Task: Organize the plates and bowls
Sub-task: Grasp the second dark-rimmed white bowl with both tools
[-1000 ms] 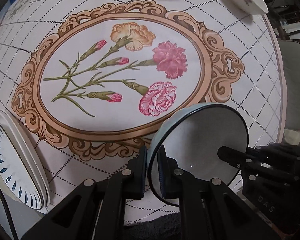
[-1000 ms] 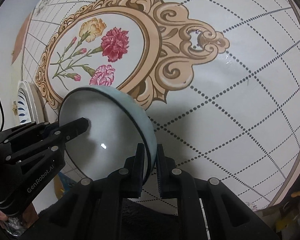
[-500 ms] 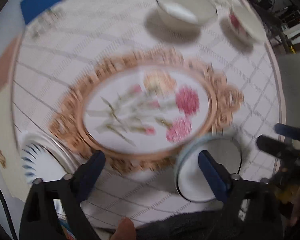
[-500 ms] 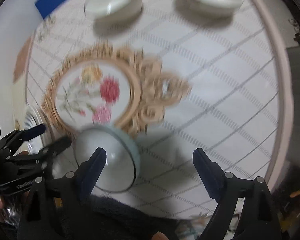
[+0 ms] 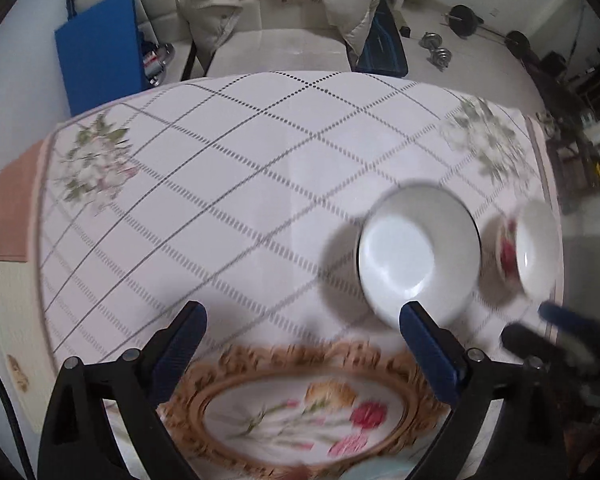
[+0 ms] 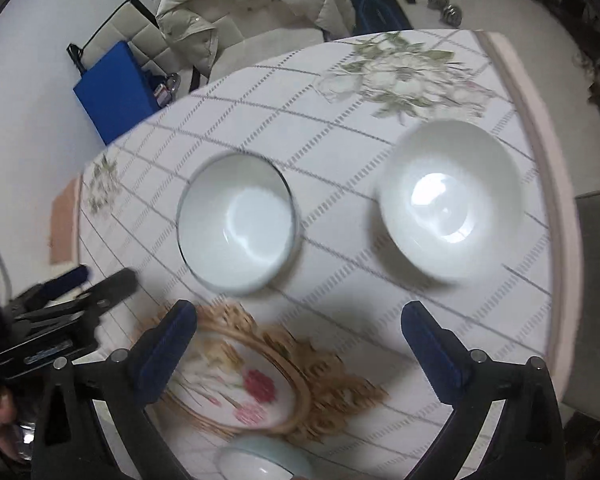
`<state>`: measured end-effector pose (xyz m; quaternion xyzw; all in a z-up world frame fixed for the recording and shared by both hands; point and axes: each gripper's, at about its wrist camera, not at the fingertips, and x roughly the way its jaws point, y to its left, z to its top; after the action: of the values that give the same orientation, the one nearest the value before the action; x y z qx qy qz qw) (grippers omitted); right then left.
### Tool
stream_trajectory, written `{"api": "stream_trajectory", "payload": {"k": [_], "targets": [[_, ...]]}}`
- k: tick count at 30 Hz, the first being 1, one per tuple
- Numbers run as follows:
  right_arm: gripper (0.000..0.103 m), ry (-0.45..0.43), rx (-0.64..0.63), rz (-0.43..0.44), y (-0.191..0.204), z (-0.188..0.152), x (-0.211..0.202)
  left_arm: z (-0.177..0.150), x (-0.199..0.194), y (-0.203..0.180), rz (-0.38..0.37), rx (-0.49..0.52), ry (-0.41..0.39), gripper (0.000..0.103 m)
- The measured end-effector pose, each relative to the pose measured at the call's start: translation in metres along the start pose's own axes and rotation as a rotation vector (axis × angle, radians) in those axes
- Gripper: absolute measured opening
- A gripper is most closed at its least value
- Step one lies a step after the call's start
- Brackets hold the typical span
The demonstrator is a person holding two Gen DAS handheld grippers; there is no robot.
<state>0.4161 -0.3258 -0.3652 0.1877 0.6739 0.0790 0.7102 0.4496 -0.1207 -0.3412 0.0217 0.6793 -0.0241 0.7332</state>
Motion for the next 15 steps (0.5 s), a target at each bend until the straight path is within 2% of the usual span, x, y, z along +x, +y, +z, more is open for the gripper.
{"api": "stream_trajectory", "payload": {"k": [2, 3, 5, 7, 12, 15], "targets": [[0.096, 0.026, 0.004, -0.007, 0.004, 0.014, 0.016, 0.019, 0.018, 0.000, -0.037, -0.020, 0.043, 0.099], [0.089, 0.046, 0.005, -0.012, 0.005, 0.020, 0.025, 0.025, 0.023, -0.001, -0.055, -0.025, 0.059, 0.097], [0.077, 0.083, 0.014, -0.012, 0.005, 0.028, 0.041, 0.037, 0.036, -0.003, -0.076, -0.023, 0.087, 0.087], [0.060, 0.119, 0.028, -0.011, 0.004, 0.034, 0.056, 0.045, 0.049, -0.008, -0.072, -0.003, 0.114, 0.064], [0.041, 0.170, 0.045, -0.018, 0.001, 0.041, 0.087, 0.054, 0.073, -0.024, -0.055, 0.078, 0.162, 0.050], [0.030, 0.192, 0.043, -0.026, 0.001, 0.044, 0.099, 0.052, 0.084, -0.033, -0.061, 0.113, 0.191, 0.032]]}}
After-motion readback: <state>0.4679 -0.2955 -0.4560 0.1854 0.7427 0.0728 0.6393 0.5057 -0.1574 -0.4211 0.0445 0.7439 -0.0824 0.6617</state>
